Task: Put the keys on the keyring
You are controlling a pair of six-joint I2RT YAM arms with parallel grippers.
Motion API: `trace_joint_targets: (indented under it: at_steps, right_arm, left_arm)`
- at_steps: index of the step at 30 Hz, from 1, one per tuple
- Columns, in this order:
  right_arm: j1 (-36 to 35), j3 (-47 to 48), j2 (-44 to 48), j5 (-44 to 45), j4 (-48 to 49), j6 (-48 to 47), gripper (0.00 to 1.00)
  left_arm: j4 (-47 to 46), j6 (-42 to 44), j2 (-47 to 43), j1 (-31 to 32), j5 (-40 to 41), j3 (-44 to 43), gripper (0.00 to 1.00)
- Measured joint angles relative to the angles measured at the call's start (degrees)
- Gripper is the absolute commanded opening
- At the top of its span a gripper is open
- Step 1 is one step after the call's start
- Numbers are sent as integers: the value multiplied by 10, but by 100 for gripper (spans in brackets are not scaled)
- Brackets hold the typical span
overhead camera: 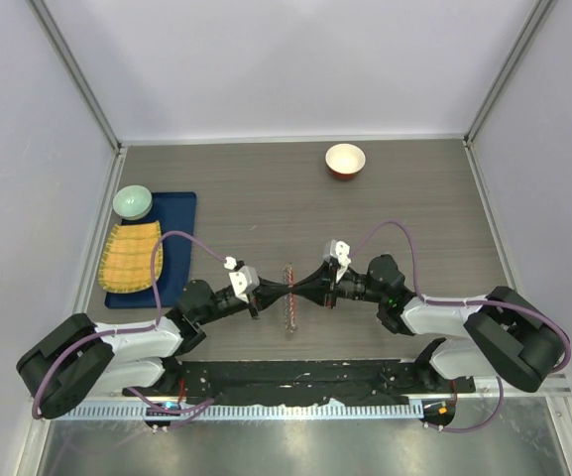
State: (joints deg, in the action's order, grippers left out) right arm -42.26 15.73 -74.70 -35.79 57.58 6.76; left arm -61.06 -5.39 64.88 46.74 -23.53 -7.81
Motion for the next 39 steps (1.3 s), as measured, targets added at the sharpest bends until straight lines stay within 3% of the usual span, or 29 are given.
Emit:
trace_joint_targets:
  at_steps: [4,10,15,22,27,32,39]
  right_arm:
    - [0,0,0,-12,4,3,1]
    - [1,1,9,-19,-17,0,1]
    - [0,43,61,-11,-168,-41,1]
    - [-19,181,96,58,-438,-137,1]
    - [-94,308,46,171,-638,-200,1]
    - [-119,386,8,273,-784,-220,1]
    - [-119,442,-27,332,-869,-217,1]
  left_arm:
    - [-3,-2,0,-1,-2,0,6]
    - [-4,-1,-1,-2,-4,0,36]
    - [76,28,-68,-2,1,-9,51]
    - [198,92,-158,-2,25,-25,53]
    - [254,112,-163,-2,27,-27,52]
    - [275,101,-180,-2,41,-26,53]
    - [267,11,-196,0,78,6,59]
